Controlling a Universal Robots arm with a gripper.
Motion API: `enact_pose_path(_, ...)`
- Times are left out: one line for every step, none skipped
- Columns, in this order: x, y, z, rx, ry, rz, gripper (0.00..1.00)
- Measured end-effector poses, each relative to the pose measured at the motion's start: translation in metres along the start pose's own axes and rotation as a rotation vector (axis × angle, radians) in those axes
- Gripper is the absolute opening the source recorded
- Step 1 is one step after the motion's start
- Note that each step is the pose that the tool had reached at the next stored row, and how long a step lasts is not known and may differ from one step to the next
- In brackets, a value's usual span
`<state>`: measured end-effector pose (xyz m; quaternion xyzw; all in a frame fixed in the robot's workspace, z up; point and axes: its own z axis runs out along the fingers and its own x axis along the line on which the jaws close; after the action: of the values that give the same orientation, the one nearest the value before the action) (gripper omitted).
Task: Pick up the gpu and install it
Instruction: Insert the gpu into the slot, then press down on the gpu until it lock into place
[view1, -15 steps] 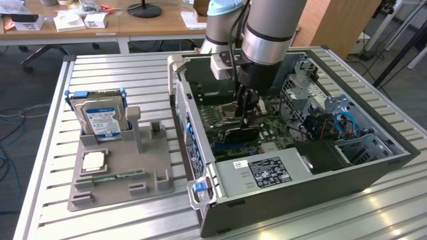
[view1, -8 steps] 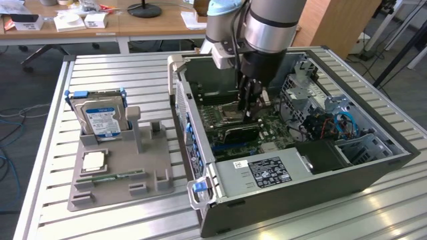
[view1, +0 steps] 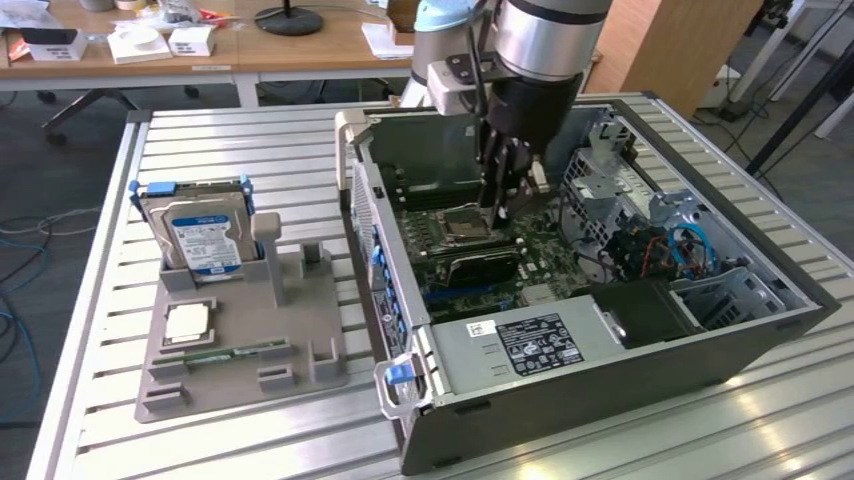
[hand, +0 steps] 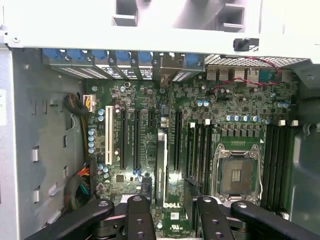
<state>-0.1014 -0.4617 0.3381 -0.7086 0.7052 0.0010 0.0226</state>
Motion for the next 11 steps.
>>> enact_pose_path(-0.0001,-0.0001,-0.0023,0.0015,-0.0001,0.000,0.39)
enact_pose_path(-0.0002,-0.0002,-0.0046,0.0029,-0.0002,0.000,0.39)
enact_pose_path(-0.0002,-0.0002,-0.0066,0.0041,-0.0003,0.000,0.39)
enact_pose_path(-0.0003,-0.0002,-0.0084,0.0052,-0.0003,0.000,0.39)
enact_pose_path(-0.0003,-0.0003,-0.0096,0.0063,-0.0003,0.000,0.39)
enact_pose_path(-0.0003,-0.0003,-0.0096,0.0073,-0.0005,0.000,0.39)
enact_pose_path(-0.0003,-0.0003,-0.0096,0.0073,-0.0006,0.000,0.39)
enact_pose_path(-0.0003,-0.0003,-0.0097,0.0074,-0.0003,0.000,0.39)
enact_pose_path(-0.0003,-0.0003,-0.0097,0.0073,-0.0003,0.000,0.39)
enact_pose_path(-0.0003,-0.0003,-0.0097,0.0073,-0.0004,0.000,0.39)
enact_pose_path(-0.0003,-0.0003,-0.0097,0.0073,-0.0004,0.000,0.39)
